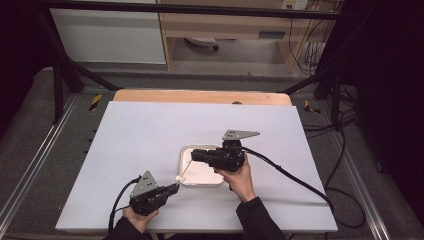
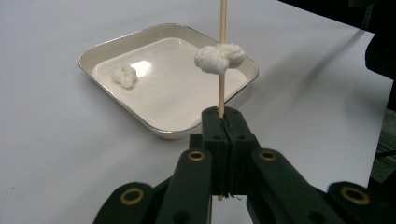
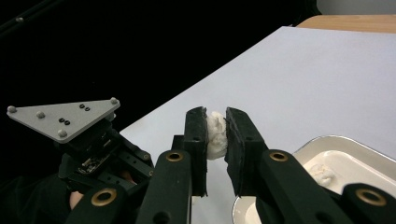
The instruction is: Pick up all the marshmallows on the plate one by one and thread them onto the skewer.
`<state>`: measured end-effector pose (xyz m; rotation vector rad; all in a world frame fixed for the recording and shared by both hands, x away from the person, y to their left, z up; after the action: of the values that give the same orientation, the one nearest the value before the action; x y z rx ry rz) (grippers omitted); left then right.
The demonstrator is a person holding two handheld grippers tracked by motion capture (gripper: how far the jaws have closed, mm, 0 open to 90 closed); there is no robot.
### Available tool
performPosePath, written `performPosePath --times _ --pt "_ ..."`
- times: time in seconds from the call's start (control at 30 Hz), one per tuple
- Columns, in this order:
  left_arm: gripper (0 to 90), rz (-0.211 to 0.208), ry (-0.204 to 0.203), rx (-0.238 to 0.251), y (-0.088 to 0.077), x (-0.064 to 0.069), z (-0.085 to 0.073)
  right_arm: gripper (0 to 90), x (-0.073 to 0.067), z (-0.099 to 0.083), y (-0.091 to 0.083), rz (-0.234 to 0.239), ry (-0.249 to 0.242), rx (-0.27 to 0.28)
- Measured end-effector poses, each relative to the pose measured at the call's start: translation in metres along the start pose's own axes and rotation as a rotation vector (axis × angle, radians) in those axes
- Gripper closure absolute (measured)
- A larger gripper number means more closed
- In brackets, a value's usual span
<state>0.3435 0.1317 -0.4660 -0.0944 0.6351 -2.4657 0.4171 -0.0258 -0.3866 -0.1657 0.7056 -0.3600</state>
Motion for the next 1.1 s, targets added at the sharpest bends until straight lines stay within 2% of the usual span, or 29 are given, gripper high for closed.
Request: performPosePath --times 0.43,0.5,1.1 --pt "88.5 0.011 -0.009 0.005 0.0 0.001 0.001 80.9 -0.002 -0.005 0.004 0.008 -0.013 0.003" --pt "88.5 0.004 -0.023 0.01 0.001 0.001 0.001 81.2 -0.002 -0.006 0.004 0.008 -0.017 0.005" --pt "88.5 -0.011 -0.04 0.019 0.002 0.005 0.002 82.4 -0.005 -0.012 0.008 0.028 -0.037 0.019"
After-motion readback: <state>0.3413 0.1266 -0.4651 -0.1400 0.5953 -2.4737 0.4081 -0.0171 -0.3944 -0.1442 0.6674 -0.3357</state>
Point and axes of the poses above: each handheld gripper's, and its own axes: y roughly forward along the jaws, z roughly out of its top, x roughly to its right, the point moved 7 cm from there along y, roughly forward along the jaws, and after that the axes turned 12 degrees about y, right-handed, at the moved point
